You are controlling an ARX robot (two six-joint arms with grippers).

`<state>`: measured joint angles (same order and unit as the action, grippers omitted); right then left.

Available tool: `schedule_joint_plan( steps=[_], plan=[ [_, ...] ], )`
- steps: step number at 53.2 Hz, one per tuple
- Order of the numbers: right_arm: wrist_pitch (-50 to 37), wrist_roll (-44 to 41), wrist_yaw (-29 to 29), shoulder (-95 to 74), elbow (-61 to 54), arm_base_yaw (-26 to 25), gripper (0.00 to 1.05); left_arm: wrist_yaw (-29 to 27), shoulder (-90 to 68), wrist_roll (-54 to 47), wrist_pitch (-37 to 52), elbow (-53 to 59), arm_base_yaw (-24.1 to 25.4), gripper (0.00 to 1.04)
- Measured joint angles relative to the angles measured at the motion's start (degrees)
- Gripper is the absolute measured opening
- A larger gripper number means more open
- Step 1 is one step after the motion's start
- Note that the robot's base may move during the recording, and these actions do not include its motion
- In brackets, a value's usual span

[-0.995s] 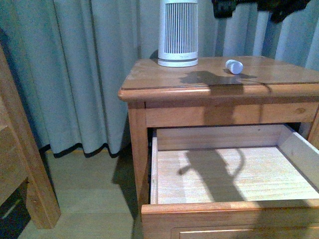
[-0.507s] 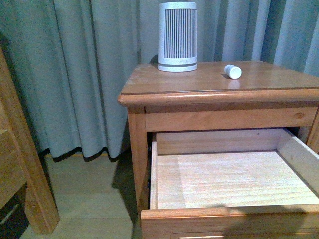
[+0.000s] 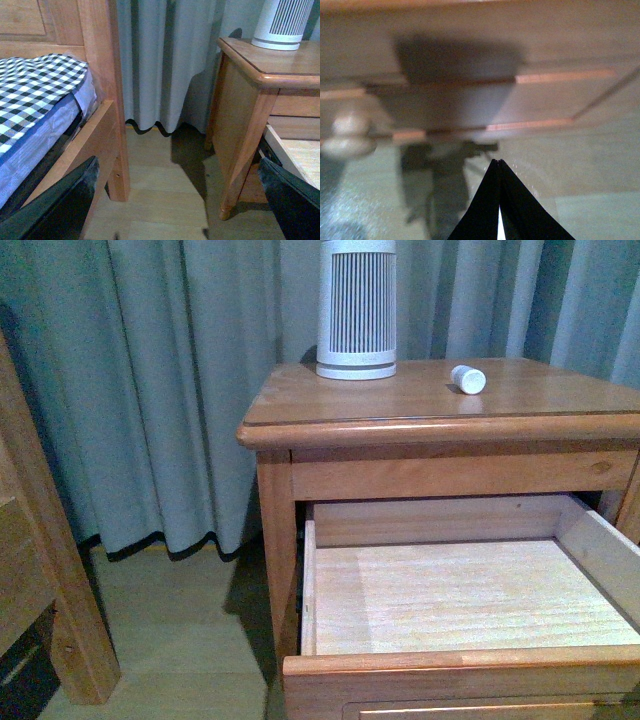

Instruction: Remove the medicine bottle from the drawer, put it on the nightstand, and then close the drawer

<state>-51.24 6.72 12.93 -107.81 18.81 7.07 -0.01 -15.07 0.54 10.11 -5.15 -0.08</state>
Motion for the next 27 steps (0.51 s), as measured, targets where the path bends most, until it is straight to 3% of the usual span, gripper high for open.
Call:
schedule_joint_plan(
  steps=[27],
  plan=[
    [5.3,-17.6,-3.4,-21.1,45.0,-1.1,0.03,0.0,0.0,0.0,0.0,0.0,0.0,0.98]
  ],
)
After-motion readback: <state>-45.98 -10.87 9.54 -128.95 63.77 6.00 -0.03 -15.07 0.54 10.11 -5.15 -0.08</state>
